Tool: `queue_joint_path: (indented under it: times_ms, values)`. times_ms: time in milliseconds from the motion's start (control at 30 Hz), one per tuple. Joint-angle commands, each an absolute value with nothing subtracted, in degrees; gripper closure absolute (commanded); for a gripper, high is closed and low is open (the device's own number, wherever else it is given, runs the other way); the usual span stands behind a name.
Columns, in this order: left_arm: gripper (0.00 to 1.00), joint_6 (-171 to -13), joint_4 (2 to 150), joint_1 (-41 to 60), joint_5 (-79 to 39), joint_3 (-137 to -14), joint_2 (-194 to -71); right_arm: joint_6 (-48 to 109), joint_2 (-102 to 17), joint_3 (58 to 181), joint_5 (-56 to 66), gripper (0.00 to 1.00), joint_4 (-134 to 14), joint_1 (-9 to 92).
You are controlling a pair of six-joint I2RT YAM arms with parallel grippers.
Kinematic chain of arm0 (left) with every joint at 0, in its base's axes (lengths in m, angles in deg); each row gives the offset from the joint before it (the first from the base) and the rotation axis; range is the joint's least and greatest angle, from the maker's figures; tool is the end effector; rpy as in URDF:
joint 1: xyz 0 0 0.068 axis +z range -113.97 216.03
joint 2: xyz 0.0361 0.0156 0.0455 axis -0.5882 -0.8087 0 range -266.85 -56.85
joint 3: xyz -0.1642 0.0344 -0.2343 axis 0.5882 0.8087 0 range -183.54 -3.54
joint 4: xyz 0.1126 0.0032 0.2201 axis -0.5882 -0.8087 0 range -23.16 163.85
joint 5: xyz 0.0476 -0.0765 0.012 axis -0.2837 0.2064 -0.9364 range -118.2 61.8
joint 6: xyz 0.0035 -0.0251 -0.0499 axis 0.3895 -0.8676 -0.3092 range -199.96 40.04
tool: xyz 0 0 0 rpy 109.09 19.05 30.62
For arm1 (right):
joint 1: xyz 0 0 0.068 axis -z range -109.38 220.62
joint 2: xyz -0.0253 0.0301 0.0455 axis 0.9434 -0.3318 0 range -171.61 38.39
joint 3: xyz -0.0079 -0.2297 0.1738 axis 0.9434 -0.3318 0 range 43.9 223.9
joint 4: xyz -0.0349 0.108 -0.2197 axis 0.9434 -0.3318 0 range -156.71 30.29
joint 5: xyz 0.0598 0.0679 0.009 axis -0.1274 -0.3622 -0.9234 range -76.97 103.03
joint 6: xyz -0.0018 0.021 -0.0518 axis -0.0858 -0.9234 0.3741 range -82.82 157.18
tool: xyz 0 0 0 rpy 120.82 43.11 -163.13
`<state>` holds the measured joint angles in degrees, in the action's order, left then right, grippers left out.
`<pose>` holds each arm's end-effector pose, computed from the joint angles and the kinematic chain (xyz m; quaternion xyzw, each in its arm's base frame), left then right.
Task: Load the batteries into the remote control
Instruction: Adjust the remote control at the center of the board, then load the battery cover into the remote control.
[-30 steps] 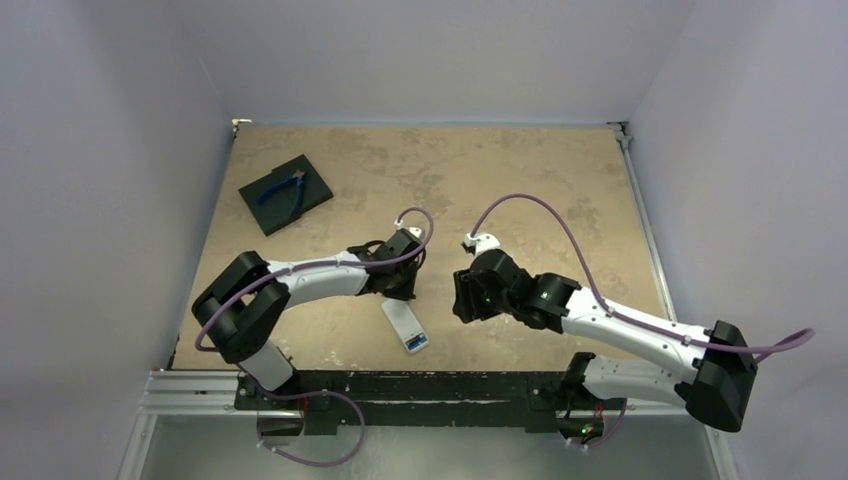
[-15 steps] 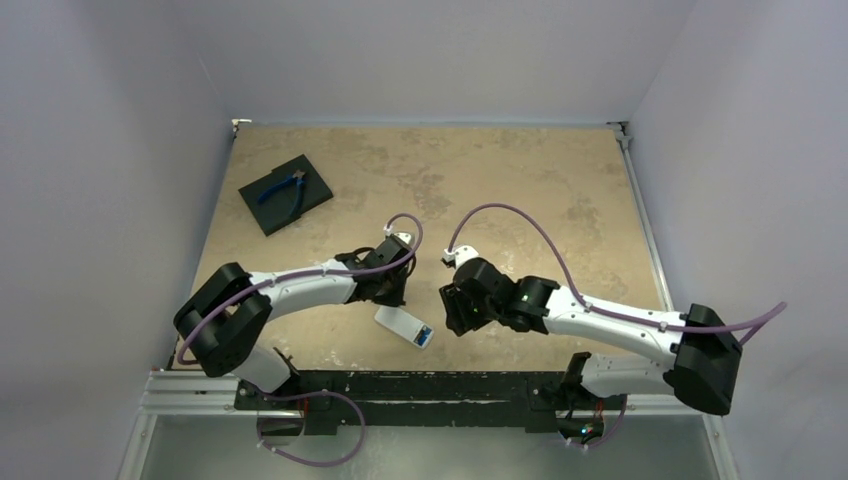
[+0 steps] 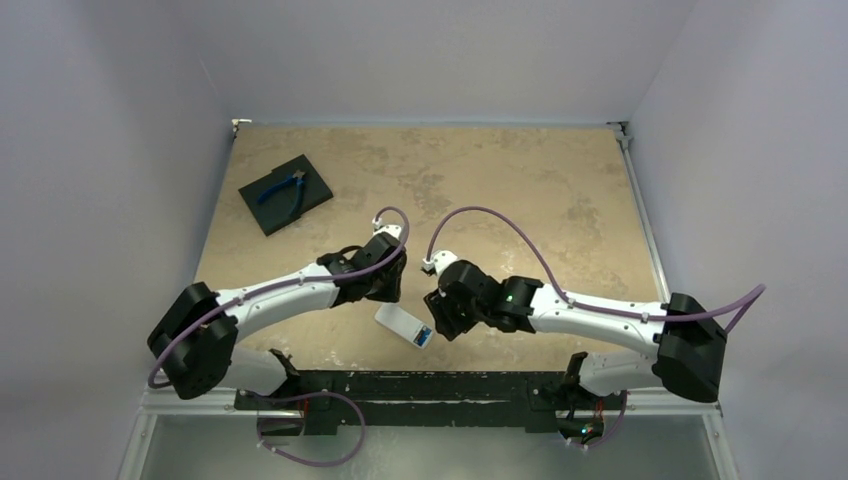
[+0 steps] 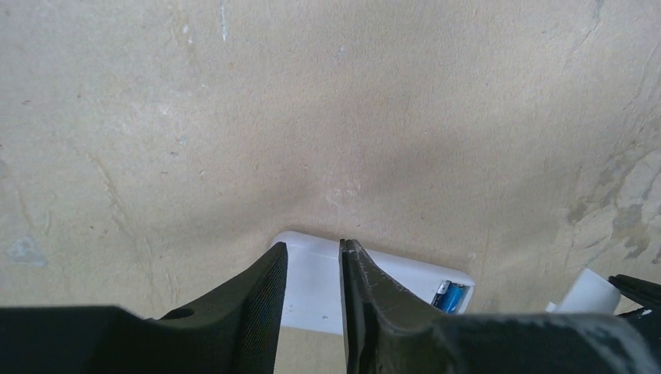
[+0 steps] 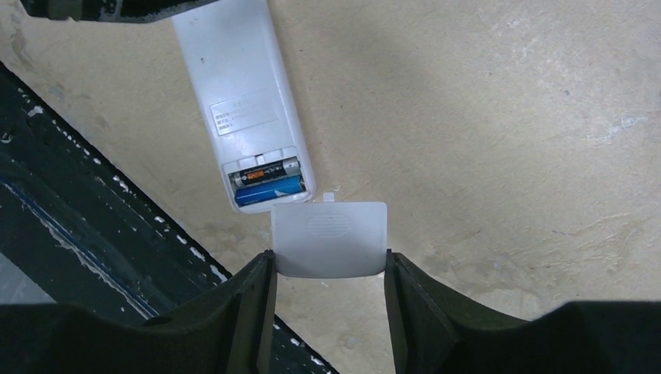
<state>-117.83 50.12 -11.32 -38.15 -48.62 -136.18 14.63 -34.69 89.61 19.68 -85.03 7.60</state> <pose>0.1751 -0.1803 0.2138 0.0553 0.9563 -0.1246 0.2587 0.1122 0.2104 0.2395 -0.3098 0.8939 0.1766 0.2717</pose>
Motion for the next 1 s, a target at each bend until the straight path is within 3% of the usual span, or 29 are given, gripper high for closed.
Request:
queue_joint_path:
  times_ms: [0,433,967]
  values:
    - [0.68,-118.6,47.8,-11.5,-41.4,-47.7,-131.5,18.6,-35.4,92.9,18.1,0.72,-83.1,6.8]
    - [0.56,-123.0,41.7,-11.5,-47.0,-44.5,-115.3,25.2,-40.5,96.7,16.7,0.72,-85.4,3.4]
    - [0.46,-127.2,38.8,-11.4,-51.0,-42.8,-105.4,28.3,-49.2,101.7,17.7,0.71,-89.7,1.7]
